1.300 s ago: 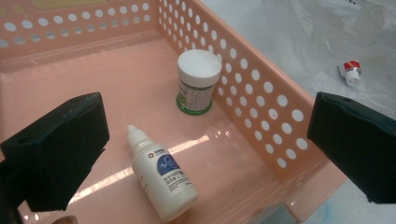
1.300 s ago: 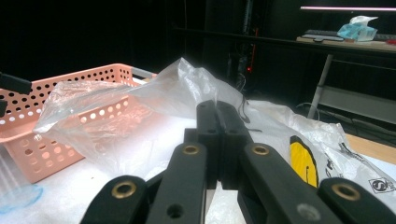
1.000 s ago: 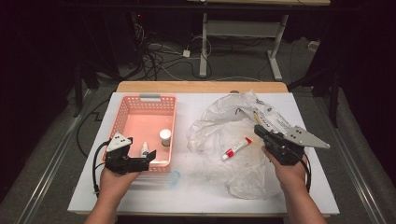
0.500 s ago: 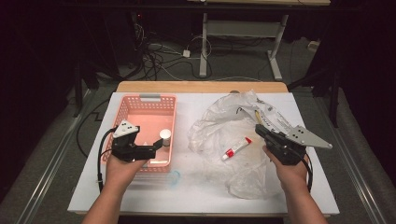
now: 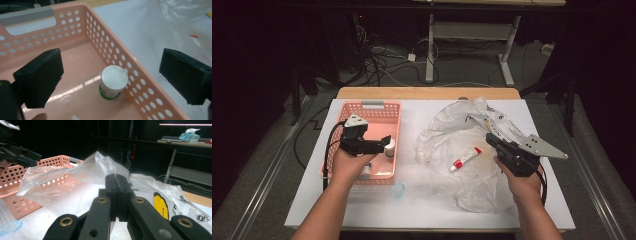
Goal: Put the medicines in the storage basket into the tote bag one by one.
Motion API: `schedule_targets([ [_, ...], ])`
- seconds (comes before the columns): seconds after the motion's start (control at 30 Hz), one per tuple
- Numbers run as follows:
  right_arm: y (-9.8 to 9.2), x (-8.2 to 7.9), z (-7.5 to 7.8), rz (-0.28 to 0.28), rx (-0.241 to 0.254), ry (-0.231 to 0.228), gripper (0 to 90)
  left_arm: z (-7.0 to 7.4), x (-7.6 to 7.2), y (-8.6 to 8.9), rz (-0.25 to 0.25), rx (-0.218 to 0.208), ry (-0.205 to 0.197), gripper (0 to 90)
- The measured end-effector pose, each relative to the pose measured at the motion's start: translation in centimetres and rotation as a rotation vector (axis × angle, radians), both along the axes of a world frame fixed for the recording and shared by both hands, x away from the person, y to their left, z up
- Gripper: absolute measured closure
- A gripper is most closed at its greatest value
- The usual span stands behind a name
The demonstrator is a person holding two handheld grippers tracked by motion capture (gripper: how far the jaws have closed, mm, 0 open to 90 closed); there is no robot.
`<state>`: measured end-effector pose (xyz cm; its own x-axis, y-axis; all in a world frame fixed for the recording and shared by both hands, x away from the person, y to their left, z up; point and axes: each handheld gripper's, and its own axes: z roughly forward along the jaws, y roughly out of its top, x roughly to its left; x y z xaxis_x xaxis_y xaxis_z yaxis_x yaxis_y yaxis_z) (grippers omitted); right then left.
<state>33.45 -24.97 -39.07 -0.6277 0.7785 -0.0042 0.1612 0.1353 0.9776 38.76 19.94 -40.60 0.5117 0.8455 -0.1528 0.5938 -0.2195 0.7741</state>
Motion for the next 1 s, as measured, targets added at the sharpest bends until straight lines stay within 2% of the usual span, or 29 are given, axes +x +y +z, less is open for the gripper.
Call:
schedule_targets([
  [0.17, -0.2, 0.1, 0.0, -0.002, 0.003, 0.0, 90.0, -1.0, 1.2, 0.1, -0.009, 0.019, 0.079, 10.9],
  [0.23, -0.2, 0.0, 0.0, -0.004, 0.007, 0.004, 90.0, -1.3, 1.4, 0.1, -0.014, 0.034, 0.102, 12.7],
  [0.37, -0.2, 0.1, 0.0, -0.003, 0.006, 0.002, 90.0, -1.6, 1.7, -0.1, -0.036, 0.031, 0.146, 15.5],
  [0.5, -0.2, 0.1, -0.1, -0.002, 0.009, 0.004, 90.0, -2.0, 2.2, -0.3, -0.044, 0.049, 0.187, 20.4],
  [0.57, -0.1, 0.1, -0.1, -0.002, 0.009, 0.005, 90.0, -2.2, 2.5, -0.5, -0.059, 0.072, 0.213, 22.5],
  [0.73, -0.2, 0.1, -0.1, -0.003, 0.009, 0.006, 90.0, -2.4, 3.0, -1.4, -0.101, 0.121, 0.236, 24.8],
  [0.9, -0.2, 0.1, 0.0, -0.004, 0.008, 0.004, 90.0, -2.6, 3.5, -2.0, -0.109, 0.177, 0.256, 30.4],
  [1.0, -0.3, 0.1, 0.0, -0.005, 0.01, 0.006, 90.0, -2.8, 3.9, -2.0, -0.109, 0.182, 0.265, 30.5],
])
